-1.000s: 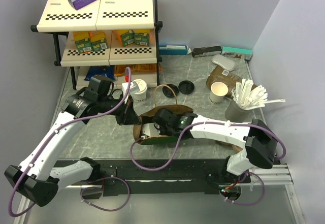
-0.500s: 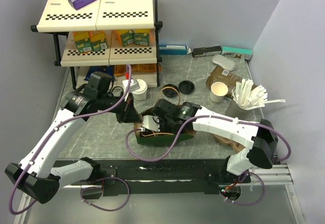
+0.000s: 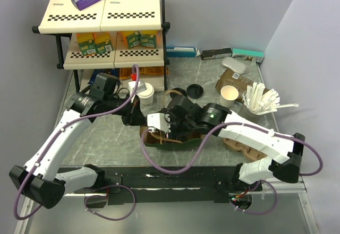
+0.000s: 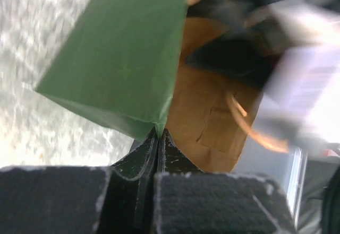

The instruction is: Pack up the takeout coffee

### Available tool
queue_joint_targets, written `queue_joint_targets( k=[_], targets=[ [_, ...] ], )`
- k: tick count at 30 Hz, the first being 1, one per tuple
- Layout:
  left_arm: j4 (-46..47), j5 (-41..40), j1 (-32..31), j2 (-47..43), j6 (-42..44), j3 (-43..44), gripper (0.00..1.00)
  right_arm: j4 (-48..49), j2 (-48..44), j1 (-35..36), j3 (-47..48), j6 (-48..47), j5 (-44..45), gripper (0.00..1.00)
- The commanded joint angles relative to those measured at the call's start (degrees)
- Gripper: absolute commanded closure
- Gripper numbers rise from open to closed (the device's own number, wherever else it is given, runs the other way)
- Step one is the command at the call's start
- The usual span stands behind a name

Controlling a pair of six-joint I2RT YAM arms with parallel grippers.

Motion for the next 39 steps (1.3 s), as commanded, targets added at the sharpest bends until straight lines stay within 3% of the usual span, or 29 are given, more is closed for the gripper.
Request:
queue_joint_targets(
  k=[1, 2, 3, 4, 5, 8, 11, 12, 14, 15, 17, 20, 26, 32, 39],
  targets=[
    [0.1, 0.1, 1.2, -1.3, 0.8, -1.4, 0.99, 5.9, -5.4, 0.2, -2.6, -3.7, -2.5, 0.26],
    [0.3, 0.3, 1.2, -1.3, 0.8, -1.6, 0.99, 6.1, -7.2, 0.3, -3.4, -4.4, -4.2, 0.31],
    [0.5, 0.4, 1.3, -1.1, 0.8, -1.6, 0.99, 6.7, -8.1, 0.3, -5.1, -4.9, -7.3, 0.68],
    [0.5, 0.7, 1.4, -1.0, 1.0, -1.5, 0.99, 8.0, -8.8, 0.2, -5.7, -5.5, -8.4, 0.89],
    [0.4, 0.5, 1.5, -0.7, 1.2, -1.6, 0.99, 8.7, -9.9, 0.3, -6.2, -5.4, -9.2, 0.98],
    [-0.3, -0.5, 1.7, -0.2, 2.1, -0.8, 0.99, 9.8, -9.9, 0.3, -3.6, -4.2, -11.1, 1.0],
    [-1.0, -1.0, 1.8, -0.3, 2.9, -0.6, 0.99, 11.1, -9.1, 0.1, 3.9, -1.9, -9.2, 0.66],
    [-1.0, -0.8, 1.8, -0.5, 2.9, -0.6, 0.96, 11.1, -8.9, 0.0, 8.0, -1.5, -9.1, 0.43],
    [-1.2, 0.0, 1.8, -0.3, 3.6, -0.2, 0.75, 10.4, -8.7, -0.1, 11.4, -0.5, -9.3, 0.28],
    [-1.4, 0.6, 1.9, -0.1, 3.9, 1.0, 0.7, 9.3, -8.9, -0.1, 13.8, 0.0, -9.7, 0.22],
    [-2.1, 0.6, 1.9, 0.8, 4.8, 2.8, 0.52, 7.6, -9.1, -0.1, 16.0, 1.0, -11.4, 0.22],
    [-2.4, 1.2, 1.9, 1.3, 6.1, 6.6, 0.35, 4.3, -10.1, -0.3, 18.4, 2.8, -13.5, 0.2],
    [6.9, -3.6, 1.9, -0.1, 6.3, 10.1, 0.15, 0.8, -14.8, -3.4, 10.0, 2.4, -17.3, 0.14],
    [17.1, -7.3, 1.9, 3.7, 9.8, 11.3, 0.14, 2.6, -16.4, -7.0, 4.4, 4.1, -18.1, 0.13],
    [21.4, -3.7, 1.9, 11.8, 9.7, 16.8, 0.17, 3.8, -14.9, -10.6, 2.5, 4.6, -20.6, 0.15]
  ],
)
